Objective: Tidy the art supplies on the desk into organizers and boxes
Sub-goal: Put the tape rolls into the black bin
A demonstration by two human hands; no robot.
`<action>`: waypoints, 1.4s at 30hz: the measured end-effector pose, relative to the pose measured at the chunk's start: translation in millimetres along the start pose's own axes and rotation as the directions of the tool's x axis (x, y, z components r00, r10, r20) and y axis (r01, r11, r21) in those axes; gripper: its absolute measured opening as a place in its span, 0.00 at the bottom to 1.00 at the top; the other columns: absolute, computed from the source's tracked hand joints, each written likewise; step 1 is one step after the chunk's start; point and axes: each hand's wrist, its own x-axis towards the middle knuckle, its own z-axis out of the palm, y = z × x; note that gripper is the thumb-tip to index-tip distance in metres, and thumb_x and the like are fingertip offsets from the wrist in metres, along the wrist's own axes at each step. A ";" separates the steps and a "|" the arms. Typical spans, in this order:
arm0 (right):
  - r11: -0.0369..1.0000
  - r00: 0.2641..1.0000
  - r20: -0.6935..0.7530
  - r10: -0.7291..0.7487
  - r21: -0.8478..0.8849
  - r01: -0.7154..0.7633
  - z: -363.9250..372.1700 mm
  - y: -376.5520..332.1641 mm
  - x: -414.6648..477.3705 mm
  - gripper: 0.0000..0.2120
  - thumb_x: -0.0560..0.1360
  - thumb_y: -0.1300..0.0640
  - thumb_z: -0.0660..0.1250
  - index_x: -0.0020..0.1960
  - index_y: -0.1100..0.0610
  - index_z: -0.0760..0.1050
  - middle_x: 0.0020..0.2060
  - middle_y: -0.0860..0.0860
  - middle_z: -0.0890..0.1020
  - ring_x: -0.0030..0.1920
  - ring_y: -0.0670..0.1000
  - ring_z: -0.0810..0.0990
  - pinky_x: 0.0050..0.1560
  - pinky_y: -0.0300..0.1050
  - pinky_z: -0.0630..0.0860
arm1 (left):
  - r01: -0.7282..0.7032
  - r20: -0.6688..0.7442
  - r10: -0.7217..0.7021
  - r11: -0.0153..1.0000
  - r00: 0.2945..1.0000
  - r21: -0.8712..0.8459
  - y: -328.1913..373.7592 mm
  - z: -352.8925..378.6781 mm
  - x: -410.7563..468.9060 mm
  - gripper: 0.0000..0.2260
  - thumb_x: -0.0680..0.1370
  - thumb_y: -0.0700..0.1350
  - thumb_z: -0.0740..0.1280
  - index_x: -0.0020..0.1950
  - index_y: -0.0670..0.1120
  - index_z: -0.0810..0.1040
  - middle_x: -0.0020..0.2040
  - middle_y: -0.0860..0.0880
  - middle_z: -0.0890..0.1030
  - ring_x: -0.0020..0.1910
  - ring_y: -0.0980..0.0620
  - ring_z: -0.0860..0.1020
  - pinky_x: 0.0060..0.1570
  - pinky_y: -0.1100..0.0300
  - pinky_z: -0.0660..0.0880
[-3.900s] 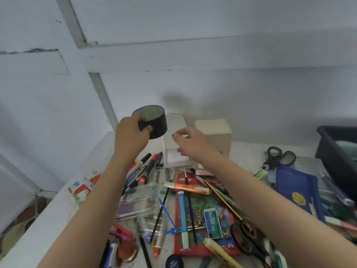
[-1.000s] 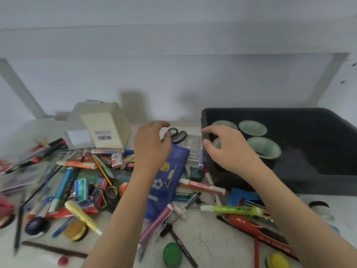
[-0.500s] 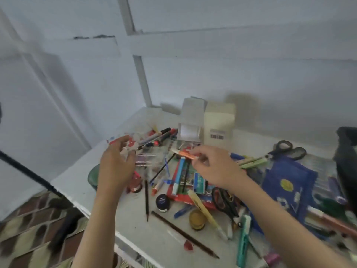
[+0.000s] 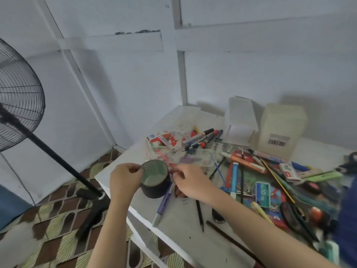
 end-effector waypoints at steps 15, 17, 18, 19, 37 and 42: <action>0.924 0.941 -0.329 0.073 0.378 0.061 -74.1 21.1 -51.7 0.13 0.79 0.43 0.56 0.63 0.43 0.66 0.45 0.37 0.79 0.42 0.36 0.81 0.38 0.32 0.76 | -0.358 0.009 0.370 0.904 0.929 -0.232 114.2 44.1 -39.3 0.04 0.73 0.44 0.68 0.44 0.52 0.80 0.39 0.62 0.79 0.39 0.59 0.79 0.40 0.64 0.73; 0.930 0.900 -0.417 0.123 0.364 0.042 -97.8 33.8 -70.6 0.07 0.78 0.44 0.59 0.57 0.38 0.67 0.44 0.36 0.79 0.42 0.39 0.81 0.40 0.34 0.77 | -0.408 0.061 0.439 0.871 0.896 -0.274 134.0 65.7 -53.9 0.04 0.73 0.44 0.68 0.46 0.51 0.80 0.39 0.61 0.79 0.39 0.64 0.77 0.38 0.70 0.70; 0.930 0.874 -0.465 0.143 0.365 0.042 -109.6 40.0 -80.4 0.06 0.78 0.45 0.60 0.54 0.36 0.67 0.41 0.34 0.80 0.42 0.38 0.81 0.39 0.32 0.77 | -0.419 0.094 0.464 0.856 0.881 -0.303 143.3 77.2 -61.7 0.04 0.74 0.44 0.68 0.47 0.51 0.81 0.39 0.60 0.80 0.39 0.64 0.77 0.38 0.70 0.71; 0.923 0.845 -0.508 0.166 0.381 0.048 -120.3 45.6 -89.5 0.05 0.78 0.47 0.61 0.52 0.37 0.68 0.39 0.33 0.81 0.40 0.37 0.80 0.37 0.31 0.76 | -0.424 0.126 0.484 0.844 0.866 -0.329 151.6 87.8 -68.9 0.05 0.74 0.44 0.68 0.49 0.50 0.81 0.40 0.59 0.80 0.40 0.64 0.77 0.39 0.71 0.72; 0.938 0.047 -0.945 0.324 0.314 -0.150 -301.1 143.9 -329.9 0.11 0.78 0.61 0.59 0.59 0.50 0.67 0.51 0.45 0.76 0.49 0.43 0.75 0.49 0.36 0.73 | -0.178 0.602 0.781 0.624 0.169 -0.761 303.4 254.2 -294.5 0.21 0.78 0.34 0.61 0.70 0.46 0.69 0.59 0.56 0.77 0.51 0.68 0.76 0.55 0.71 0.72; 0.920 -0.114 -0.942 0.317 0.334 -0.204 -341.2 170.8 -381.4 0.06 0.78 0.59 0.63 0.53 0.53 0.69 0.44 0.45 0.76 0.48 0.48 0.77 0.51 0.44 0.77 | -0.115 0.649 0.759 0.651 0.061 -0.751 337.8 296.1 -351.1 0.25 0.78 0.38 0.63 0.74 0.51 0.62 0.53 0.70 0.73 0.46 0.66 0.76 0.56 0.60 0.74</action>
